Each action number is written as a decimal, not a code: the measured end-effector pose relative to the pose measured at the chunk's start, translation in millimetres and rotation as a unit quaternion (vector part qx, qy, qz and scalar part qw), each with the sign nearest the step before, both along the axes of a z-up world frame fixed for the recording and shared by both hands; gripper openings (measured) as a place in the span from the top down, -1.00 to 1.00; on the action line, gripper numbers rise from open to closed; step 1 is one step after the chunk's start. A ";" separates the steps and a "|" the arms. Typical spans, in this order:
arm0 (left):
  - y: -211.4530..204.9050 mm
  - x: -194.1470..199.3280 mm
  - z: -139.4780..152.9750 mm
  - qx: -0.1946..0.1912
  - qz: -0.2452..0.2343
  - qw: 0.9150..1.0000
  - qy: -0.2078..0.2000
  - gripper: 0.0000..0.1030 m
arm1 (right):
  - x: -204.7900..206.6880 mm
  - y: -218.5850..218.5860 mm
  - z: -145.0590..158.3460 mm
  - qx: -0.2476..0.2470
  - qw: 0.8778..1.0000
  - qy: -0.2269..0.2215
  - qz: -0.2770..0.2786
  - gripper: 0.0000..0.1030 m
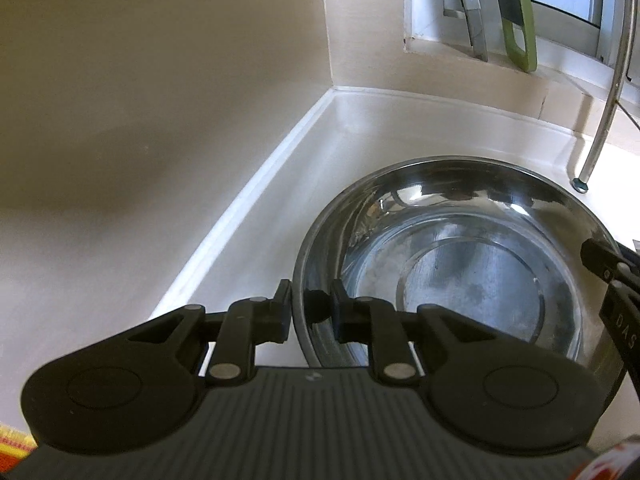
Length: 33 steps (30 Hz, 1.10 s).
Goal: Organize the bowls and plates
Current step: 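Lift the steel plate with both grippers and carry it over the blue-patterned plate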
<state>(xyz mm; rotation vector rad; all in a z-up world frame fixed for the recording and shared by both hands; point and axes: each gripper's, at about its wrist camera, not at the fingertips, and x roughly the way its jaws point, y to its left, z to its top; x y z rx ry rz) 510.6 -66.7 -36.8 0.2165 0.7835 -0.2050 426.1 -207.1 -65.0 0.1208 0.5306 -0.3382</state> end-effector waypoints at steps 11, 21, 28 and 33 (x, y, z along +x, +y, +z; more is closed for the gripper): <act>12.9 -40.5 29.1 -0.018 0.023 0.999 -0.027 0.68 | -35.6 9.3 16.9 0.025 0.999 -0.025 0.036 0.74; 11.5 -104.9 52.4 -0.046 0.042 0.997 -0.055 0.68 | -88.1 -1.6 32.5 0.036 0.995 -0.051 0.075 0.74; 6.1 -154.1 55.5 -0.067 0.057 0.995 -0.056 0.68 | -122.4 -13.5 39.2 0.040 0.992 -0.063 0.100 0.74; 8.8 -180.5 54.8 -0.080 0.070 0.993 -0.049 0.68 | -141.6 -19.4 37.1 0.041 0.990 -0.059 0.120 0.74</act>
